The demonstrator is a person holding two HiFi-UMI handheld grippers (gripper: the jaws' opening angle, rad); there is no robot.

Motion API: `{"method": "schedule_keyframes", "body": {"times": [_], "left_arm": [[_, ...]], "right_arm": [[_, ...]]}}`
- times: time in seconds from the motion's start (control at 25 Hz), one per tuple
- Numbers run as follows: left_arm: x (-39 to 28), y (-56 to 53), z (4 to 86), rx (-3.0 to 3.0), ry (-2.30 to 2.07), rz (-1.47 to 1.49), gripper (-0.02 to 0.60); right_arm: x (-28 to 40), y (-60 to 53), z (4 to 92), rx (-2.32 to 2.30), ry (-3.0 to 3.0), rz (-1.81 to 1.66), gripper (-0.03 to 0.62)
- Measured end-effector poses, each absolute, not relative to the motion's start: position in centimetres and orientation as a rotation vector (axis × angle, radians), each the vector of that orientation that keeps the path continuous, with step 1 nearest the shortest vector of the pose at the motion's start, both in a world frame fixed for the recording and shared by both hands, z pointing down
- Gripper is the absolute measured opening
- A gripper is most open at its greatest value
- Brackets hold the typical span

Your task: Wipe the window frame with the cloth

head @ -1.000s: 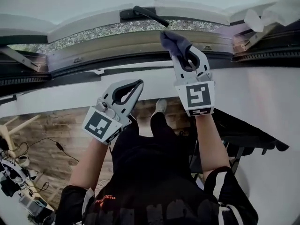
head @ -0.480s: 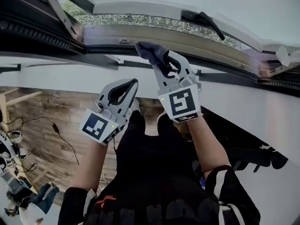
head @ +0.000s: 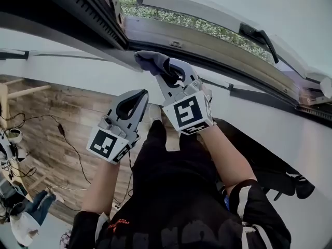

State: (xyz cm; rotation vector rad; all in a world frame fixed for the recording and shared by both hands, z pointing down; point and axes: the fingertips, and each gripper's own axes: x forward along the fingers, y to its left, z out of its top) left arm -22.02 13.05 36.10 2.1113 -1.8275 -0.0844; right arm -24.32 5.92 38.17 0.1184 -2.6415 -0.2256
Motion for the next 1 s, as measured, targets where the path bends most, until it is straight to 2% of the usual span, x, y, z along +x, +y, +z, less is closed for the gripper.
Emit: {"method": "schedule_keyframes", "body": {"times": [0.52,1.0], "left_arm": [[-27.3,16.2,38.1,2.024,-1.880,-0.093,0.020],[-27.1,15.2,38.5,2.044,-1.845,-0.089,0.020]], "right_arm": [[-31.4,8.4,43.2,0.066,-2.563,-0.140,0.061],[-30.8,7.4,44.1,0.138,-2.525,-0.143,0.061]]}}
